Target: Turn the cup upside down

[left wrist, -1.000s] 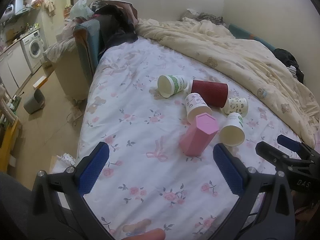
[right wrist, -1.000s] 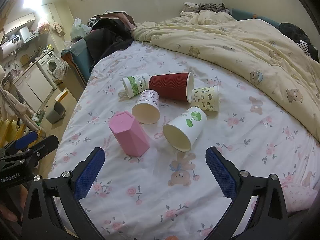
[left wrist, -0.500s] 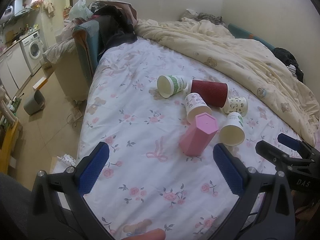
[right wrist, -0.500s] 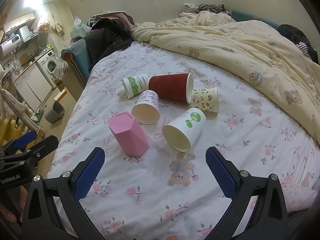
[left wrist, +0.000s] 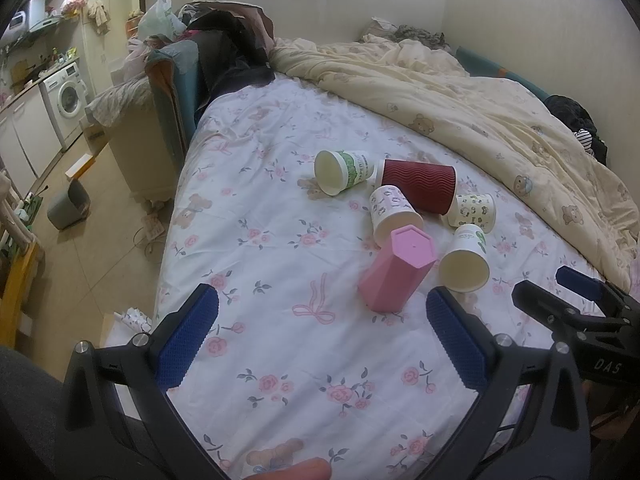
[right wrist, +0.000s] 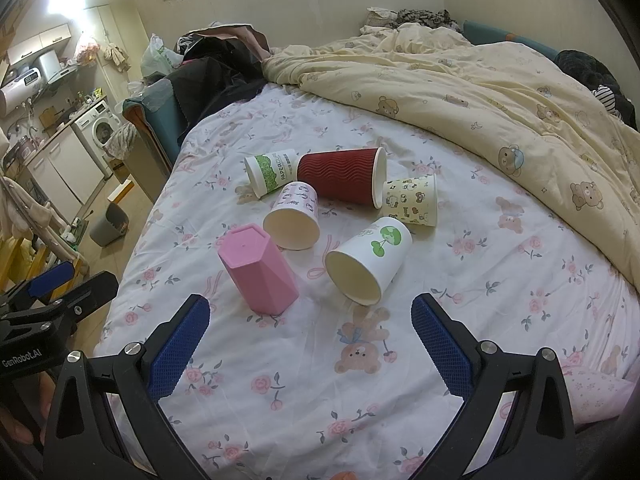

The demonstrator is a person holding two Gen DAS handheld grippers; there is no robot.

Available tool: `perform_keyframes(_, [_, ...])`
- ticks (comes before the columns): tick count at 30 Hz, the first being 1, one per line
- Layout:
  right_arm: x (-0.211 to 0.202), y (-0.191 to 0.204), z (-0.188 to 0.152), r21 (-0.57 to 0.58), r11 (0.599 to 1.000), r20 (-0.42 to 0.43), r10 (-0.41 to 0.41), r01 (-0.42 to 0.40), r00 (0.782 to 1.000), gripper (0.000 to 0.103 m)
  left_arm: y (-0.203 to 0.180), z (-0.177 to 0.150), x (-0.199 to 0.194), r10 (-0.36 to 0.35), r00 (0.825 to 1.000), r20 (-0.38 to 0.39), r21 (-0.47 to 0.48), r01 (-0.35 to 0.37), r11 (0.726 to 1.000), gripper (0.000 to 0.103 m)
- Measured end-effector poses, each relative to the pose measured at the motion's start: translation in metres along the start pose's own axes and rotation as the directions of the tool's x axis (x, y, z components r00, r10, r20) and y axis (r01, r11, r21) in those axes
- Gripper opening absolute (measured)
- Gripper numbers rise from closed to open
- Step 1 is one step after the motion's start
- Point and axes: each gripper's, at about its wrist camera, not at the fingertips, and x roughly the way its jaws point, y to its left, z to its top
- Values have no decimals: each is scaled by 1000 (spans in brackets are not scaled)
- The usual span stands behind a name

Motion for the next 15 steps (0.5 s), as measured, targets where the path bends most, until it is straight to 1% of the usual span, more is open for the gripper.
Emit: perform_keyframes(15, [-1, 1, 1, 1, 1000, -1, -2, 2, 1000, 103, -1, 0, 1, -3, 1000, -1, 0, 3, 1000, 103])
